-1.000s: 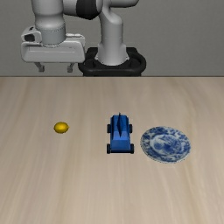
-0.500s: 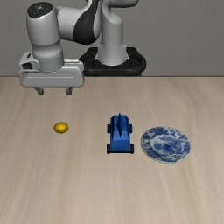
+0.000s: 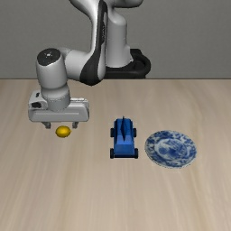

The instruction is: Pick up the lemon and put it on the plate

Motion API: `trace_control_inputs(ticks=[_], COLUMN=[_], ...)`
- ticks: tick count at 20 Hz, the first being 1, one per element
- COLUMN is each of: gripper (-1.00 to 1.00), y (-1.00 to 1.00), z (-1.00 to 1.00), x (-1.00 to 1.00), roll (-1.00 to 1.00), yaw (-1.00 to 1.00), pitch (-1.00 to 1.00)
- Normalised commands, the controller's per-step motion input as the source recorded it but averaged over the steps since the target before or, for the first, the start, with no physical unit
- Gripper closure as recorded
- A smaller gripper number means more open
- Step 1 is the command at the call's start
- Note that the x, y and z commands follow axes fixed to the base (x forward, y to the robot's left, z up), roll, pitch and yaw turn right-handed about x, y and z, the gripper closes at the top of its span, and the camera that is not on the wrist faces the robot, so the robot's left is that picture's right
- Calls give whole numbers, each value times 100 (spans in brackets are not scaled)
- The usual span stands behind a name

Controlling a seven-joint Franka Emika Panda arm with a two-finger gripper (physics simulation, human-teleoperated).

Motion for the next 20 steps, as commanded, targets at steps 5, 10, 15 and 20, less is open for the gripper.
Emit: trace_control_inputs(ticks=[5,10,15,20], gripper=[-100,100,100,100], y=[0,0,0,0], z=[-60,0,20,20], x=[-40,20,0,0], roll=[0,0,0,0], yaw=[0,0,0,0], pitch=[0,0,0,0])
